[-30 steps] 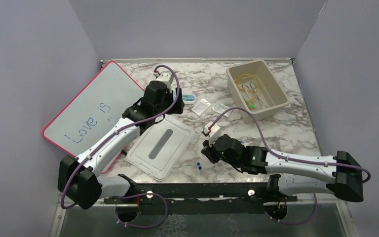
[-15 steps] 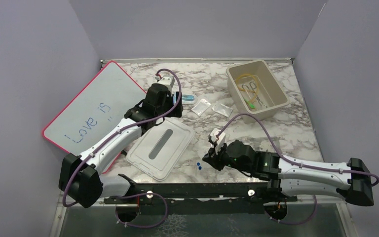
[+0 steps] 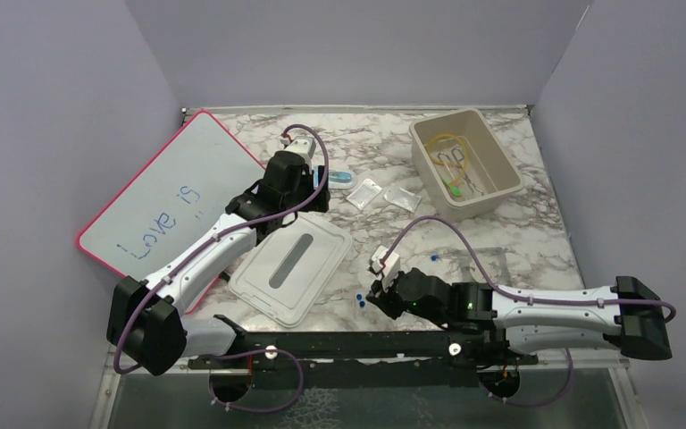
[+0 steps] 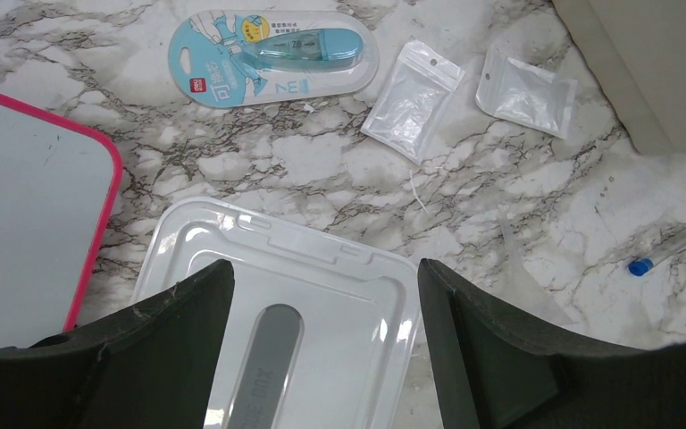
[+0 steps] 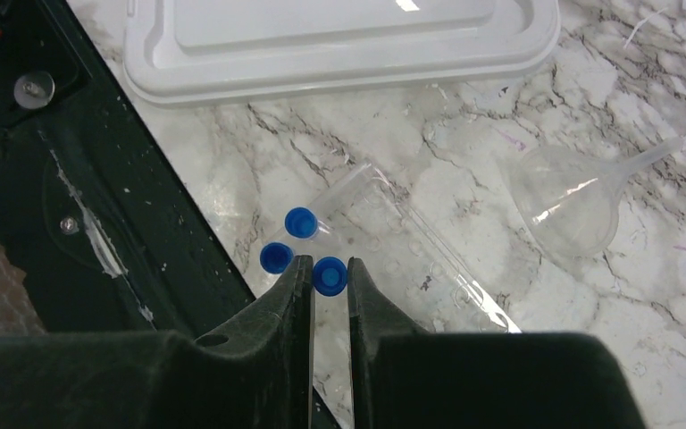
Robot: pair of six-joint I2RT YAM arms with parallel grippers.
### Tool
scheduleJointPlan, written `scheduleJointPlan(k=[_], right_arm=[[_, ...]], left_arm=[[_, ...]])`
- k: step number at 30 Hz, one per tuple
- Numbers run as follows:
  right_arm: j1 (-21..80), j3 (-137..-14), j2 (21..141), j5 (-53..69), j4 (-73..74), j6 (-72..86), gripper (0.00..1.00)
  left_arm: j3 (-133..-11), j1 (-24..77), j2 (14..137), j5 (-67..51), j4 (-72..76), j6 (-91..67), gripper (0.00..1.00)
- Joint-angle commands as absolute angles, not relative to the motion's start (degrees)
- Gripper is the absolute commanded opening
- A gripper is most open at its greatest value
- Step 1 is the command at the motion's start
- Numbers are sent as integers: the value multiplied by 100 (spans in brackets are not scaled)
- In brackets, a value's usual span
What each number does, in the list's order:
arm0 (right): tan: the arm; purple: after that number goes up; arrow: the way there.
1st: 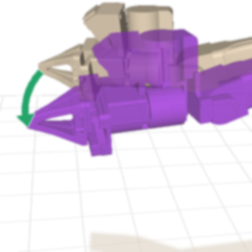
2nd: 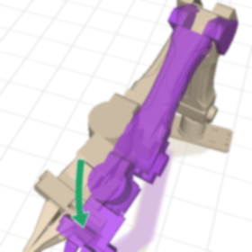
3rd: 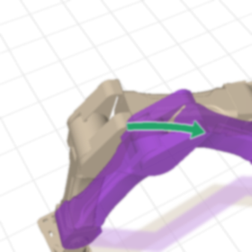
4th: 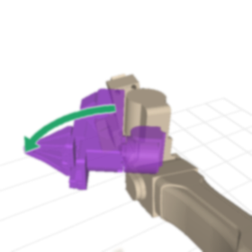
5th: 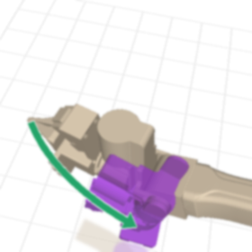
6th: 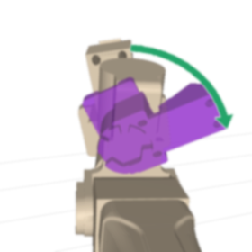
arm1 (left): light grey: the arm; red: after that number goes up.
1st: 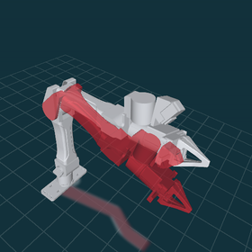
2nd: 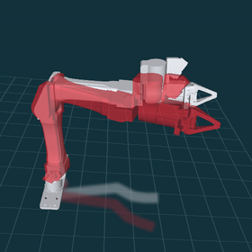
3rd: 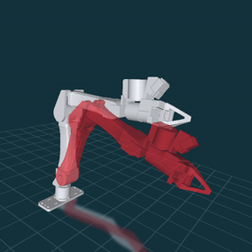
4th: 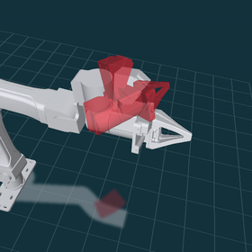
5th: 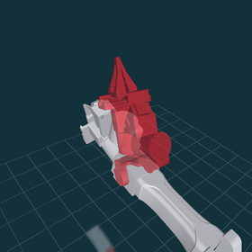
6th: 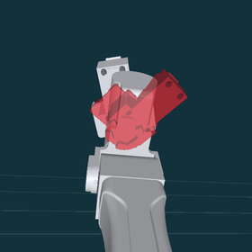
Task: Organize the chemistry lab equipment
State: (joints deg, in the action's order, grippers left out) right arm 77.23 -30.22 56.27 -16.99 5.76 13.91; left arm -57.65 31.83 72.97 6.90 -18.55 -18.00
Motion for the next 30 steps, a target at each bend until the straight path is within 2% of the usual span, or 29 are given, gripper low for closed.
scheduleJointPlan(k=[1,11,30], right_arm=[[7808,-2846,5747,-2127,164,1278,13],[7822,-2718,5830,-2214,-158,1117,13],[7831,-2718,5527,-1914,-114,1051,36]], left_arm=[[-5933,3154,7295,807,-1810,-1739,78],[-5924,3148,7330,844,-1810,-1718,78],[-5898,3147,7308,879,-1802,-1679,78]])
